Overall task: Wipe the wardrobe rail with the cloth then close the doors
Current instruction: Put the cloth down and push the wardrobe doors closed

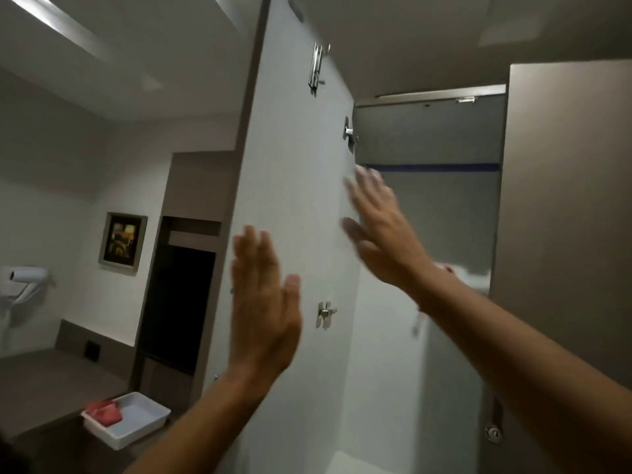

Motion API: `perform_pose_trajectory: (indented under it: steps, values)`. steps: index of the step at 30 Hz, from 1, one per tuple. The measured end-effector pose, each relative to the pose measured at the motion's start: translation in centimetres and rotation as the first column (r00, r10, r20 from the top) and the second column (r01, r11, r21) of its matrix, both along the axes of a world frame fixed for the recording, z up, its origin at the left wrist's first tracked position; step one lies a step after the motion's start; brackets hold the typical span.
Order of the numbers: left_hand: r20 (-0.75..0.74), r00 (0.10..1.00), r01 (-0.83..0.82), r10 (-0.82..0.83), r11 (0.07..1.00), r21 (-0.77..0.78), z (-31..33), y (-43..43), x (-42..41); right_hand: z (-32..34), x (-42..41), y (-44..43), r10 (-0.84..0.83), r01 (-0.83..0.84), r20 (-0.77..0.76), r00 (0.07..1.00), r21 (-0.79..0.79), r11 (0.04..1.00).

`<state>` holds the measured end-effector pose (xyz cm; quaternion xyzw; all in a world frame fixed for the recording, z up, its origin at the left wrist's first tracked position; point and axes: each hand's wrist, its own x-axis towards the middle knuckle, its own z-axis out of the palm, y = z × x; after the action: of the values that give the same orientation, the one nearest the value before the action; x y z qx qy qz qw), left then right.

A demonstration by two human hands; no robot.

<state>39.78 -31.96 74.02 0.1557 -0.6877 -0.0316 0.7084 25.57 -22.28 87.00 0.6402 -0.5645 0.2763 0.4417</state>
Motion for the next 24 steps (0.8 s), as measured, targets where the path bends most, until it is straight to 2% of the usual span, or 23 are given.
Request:
perform_pose_trajectory:
  steps: [3,6,10,12,16,19,24]
  values:
    - [-0.110,0.994,0.013,0.006,0.986,0.165,1.5,-4.0,4.4,2.8,8.4,-5.6,-0.009,0.013,-0.207,0.978,0.017,1.000]
    - [-0.050,0.999,0.018,0.001,0.930,0.367,2.8,-8.4,6.2,3.3,13.3,-9.9,-0.131,0.150,-0.322,0.938,0.038,0.988]
    - [0.019,0.979,0.170,-0.205,0.853,0.493,3.2,-11.4,5.7,2.8,14.3,-12.0,-0.328,0.367,-0.411,0.851,0.018,0.930]
    - [-0.006,0.946,0.284,-0.323,0.825,0.489,3.1,-11.2,4.9,2.5,13.7,-11.5,-0.379,0.403,-0.421,0.824,-0.035,0.915]
    - [-0.062,0.835,0.517,-0.547,0.740,0.430,3.4,-8.2,2.6,1.7,11.7,-8.3,-0.395,0.388,-0.377,0.838,-0.097,0.916]
    - [0.089,0.801,0.540,-0.592,0.779,0.317,3.1,-6.1,-0.5,1.5,8.4,-4.0,-0.384,0.351,-0.348,0.855,-0.157,0.923]
    - [0.312,0.793,0.497,-0.524,0.851,0.168,4.0,-2.8,-9.3,1.0,-0.1,3.2,-0.458,0.390,-0.322,0.829,-0.257,0.884]
